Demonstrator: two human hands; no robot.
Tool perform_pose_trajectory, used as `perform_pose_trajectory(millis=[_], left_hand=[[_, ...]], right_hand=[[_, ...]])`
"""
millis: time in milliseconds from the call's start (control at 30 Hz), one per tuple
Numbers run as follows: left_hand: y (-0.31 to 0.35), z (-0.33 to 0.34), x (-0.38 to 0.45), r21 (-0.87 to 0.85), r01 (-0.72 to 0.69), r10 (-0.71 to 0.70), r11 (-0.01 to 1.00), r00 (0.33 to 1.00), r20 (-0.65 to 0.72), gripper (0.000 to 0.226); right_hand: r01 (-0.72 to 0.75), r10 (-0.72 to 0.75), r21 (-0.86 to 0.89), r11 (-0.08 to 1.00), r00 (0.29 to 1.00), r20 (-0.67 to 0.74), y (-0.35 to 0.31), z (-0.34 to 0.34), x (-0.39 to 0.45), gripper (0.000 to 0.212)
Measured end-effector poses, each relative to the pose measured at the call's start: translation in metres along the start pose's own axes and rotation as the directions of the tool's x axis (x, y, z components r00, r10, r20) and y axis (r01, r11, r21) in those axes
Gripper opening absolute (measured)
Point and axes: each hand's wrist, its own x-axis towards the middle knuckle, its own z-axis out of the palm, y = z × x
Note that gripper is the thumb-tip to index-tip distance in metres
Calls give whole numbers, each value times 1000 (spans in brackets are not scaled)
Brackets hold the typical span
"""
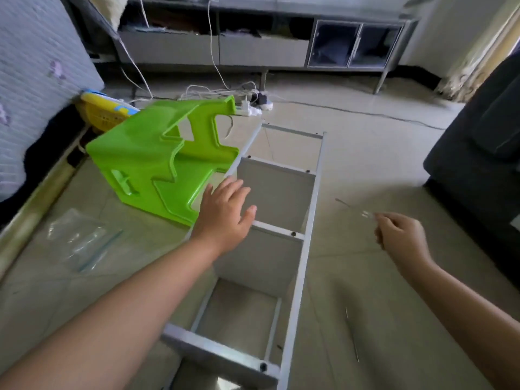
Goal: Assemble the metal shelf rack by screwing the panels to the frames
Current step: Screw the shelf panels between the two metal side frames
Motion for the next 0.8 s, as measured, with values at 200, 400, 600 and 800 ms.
perform_pose_trajectory(millis=[200, 400, 600, 800], left_hand=[[57, 2, -46, -79, -80, 95, 994, 973, 210, 88], [95, -5, -84, -28, 60, -43, 998, 907, 420, 77], [107, 0, -99, 24, 163, -153, 986, 850, 505, 65], [110, 1, -103, 70, 149, -165, 986, 870, 464, 19]], right_hand=[[-120, 126, -78, 990, 989, 83, 93, 11, -58, 35], [-284, 311, -345, 895, 950, 24, 196, -2, -144, 30], [-395, 440, -430, 812, 898, 5, 252, -11, -193, 36], [-288, 538, -739, 609, 834, 119, 253, 3, -197, 26]])
